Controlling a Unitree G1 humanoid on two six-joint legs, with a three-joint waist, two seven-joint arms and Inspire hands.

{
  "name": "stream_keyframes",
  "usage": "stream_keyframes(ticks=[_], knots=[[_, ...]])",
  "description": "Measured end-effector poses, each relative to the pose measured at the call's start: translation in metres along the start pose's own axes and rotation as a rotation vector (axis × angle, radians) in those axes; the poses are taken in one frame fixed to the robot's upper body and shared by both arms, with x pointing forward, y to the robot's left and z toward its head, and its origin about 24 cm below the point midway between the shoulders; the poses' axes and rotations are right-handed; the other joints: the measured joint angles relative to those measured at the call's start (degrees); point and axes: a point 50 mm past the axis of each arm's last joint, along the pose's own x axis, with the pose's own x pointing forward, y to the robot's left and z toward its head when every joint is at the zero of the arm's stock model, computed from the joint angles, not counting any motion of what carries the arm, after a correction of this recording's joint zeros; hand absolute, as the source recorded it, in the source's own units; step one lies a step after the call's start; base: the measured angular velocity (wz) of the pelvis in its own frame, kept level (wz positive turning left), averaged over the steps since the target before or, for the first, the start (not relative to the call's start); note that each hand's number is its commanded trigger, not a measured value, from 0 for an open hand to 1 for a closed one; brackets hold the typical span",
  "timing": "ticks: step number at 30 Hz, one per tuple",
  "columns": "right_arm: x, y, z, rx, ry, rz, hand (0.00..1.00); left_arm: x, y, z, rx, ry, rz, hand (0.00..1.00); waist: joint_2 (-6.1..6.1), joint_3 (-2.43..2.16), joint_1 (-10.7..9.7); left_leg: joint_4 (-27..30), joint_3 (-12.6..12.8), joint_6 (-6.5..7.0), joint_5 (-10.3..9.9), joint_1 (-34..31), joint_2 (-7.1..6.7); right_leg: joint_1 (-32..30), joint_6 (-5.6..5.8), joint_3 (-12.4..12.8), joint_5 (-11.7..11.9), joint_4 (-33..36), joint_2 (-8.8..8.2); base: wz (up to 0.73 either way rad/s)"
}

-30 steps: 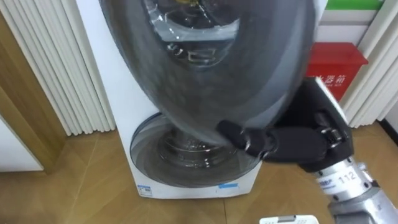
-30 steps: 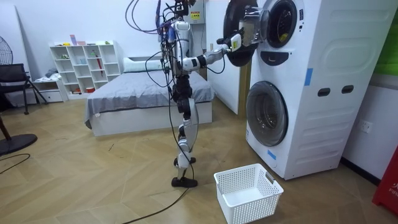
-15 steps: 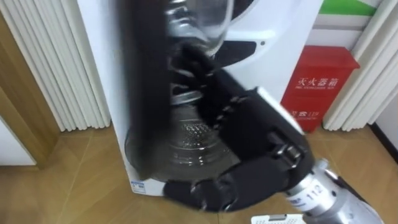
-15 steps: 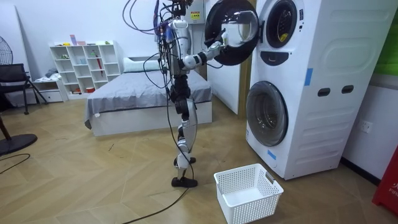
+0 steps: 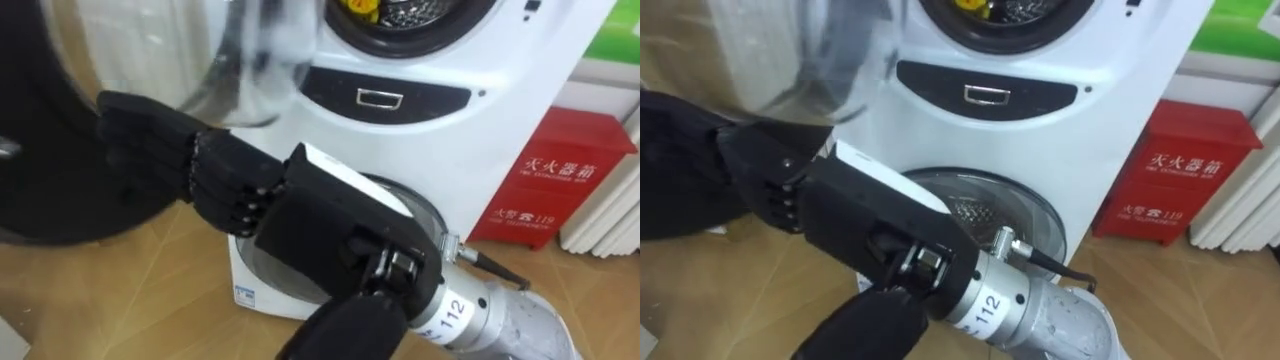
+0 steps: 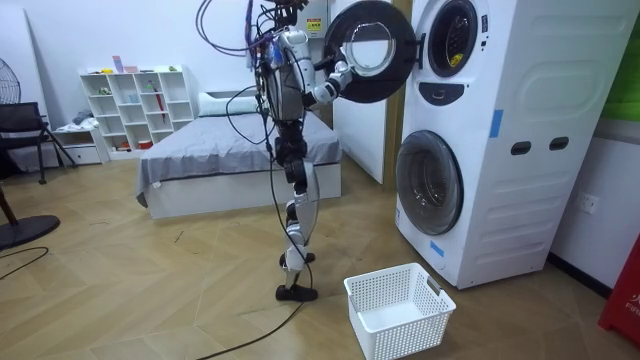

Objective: Pick clothes from washing machine

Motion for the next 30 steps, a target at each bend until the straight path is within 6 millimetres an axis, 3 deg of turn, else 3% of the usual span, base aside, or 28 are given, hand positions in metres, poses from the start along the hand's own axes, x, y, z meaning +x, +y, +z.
stream_keyframes(ticks=[10, 17, 21, 25, 30], knots=[[0.002, 0.006, -0.003, 0.02, 0.011, 0.057, 0.0, 0.0, -0.001, 0.001, -0.008, -0.003, -0.002, 0.0, -0.29, -0.31, 1.71, 0.17, -0.05, 0.01, 0.1, 0.33, -0.01, 0.27, 0.0, -0.04, 0.0, 0.01, 0.0, 0.0], [-0.001, 0.0, -0.004, -0.015, 0.044, 0.008, 0.0, -0.001, -0.001, -0.005, -0.023, 0.009, 0.008, 0.0, -0.16, -0.22, 0.6, 0.1, -0.42, 0.01, 0.1, 0.02, -0.05, 0.29, 0.0, -0.47, 0.0, 0.05, -0.03, 0.02], [-0.022, -0.022, 0.005, -0.083, 0.057, -0.182, 0.0, -0.003, -0.002, -0.012, -0.083, 0.021, 0.02, 0.0, 0.46, 0.08, -1.07, 0.48, -0.9, 0.03, 0.09, 0.21, -0.13, 0.94, 0.0, -1.1, 0.01, -0.02, -0.09, 0.06], [-0.054, -0.038, -0.007, -0.115, 0.163, -0.426, 0.0, -0.006, -0.007, -0.024, -0.117, 0.051, 0.018, 0.0, 2.12, -0.02, -2.78, 0.35, -0.33, 0.04, 0.07, 0.85, -0.12, 1.13, 0.0, -0.42, 0.01, -0.02, -0.09, -0.05], [-0.073, -0.052, -0.019, -0.125, 0.238, -0.617, 0.0, -0.004, -0.013, -0.023, -0.12, 0.066, 0.007, 0.0, 3.31, -0.59, -4.0, -0.16, 0.62, 0.03, 0.23, 0.69, -0.13, 0.72, 0.01, 0.55, -0.01, -0.7, -0.08, -0.13]])
